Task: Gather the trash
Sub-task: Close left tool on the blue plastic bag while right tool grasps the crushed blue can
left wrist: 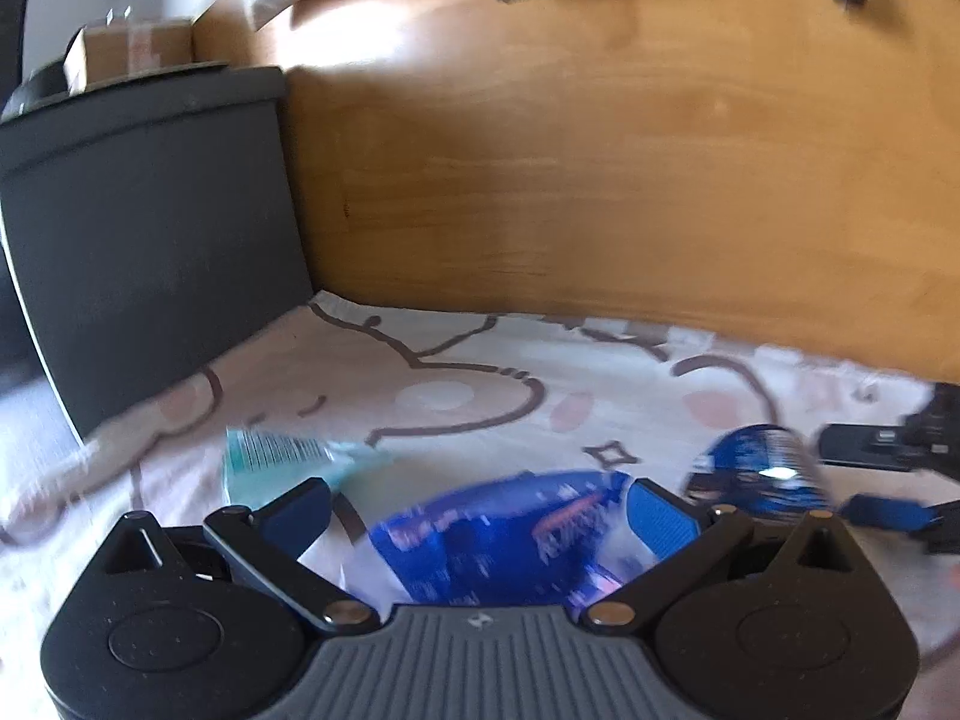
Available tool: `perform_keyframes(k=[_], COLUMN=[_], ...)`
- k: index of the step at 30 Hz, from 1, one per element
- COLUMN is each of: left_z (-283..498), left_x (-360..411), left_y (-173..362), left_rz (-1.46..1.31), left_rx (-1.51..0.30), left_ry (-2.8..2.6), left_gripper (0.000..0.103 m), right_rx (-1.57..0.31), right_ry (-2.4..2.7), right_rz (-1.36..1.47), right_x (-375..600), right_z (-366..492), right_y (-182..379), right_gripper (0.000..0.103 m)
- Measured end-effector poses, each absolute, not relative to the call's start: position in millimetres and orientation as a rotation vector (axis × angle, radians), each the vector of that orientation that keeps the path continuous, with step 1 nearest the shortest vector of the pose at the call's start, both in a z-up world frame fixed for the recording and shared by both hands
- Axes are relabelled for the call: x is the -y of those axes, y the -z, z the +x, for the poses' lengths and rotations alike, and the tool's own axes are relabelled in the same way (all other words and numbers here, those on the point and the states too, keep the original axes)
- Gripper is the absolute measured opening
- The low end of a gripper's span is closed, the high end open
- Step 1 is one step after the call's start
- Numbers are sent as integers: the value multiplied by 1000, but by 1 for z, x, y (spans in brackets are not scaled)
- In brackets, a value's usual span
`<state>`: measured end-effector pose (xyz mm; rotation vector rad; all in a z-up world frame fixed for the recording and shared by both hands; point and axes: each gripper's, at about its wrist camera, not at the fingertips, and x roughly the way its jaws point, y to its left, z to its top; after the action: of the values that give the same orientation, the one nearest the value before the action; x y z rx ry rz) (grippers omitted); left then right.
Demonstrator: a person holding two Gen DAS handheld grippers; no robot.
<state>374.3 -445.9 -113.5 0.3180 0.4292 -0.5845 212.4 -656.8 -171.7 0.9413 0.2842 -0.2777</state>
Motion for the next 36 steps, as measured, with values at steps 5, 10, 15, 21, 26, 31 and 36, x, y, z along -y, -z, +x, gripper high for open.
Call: perform_keyframes(k=[5,10,15,21,26,31,36], left_z=[389,388,385,377,368,366,356], left_x=[474,488,489,489,493,494,492], left_y=[125,135,137,138,140,138,134], left_rz=[447,487,470,469,463,448,466], left_rx=[-403,-407,-415,-413,-406,-430,-401], left_ry=[599,690,714,744,784,834,836], left_gripper=[103,103,103,103,103,103,103], right_rx=[-260,-286,-304,-361,-390,-363,-320], right_ry=[240,137,132,17,25,46,117], right_rz=[909,962,1039,1066,1061,1100,1030], right_x=[652,651,656,656,653,657,657], right_z=[217,221,216,215,217,211,202], right_y=[175,178,181,181,185,184,173], right_gripper=[75,63,54,53,47,35,34])
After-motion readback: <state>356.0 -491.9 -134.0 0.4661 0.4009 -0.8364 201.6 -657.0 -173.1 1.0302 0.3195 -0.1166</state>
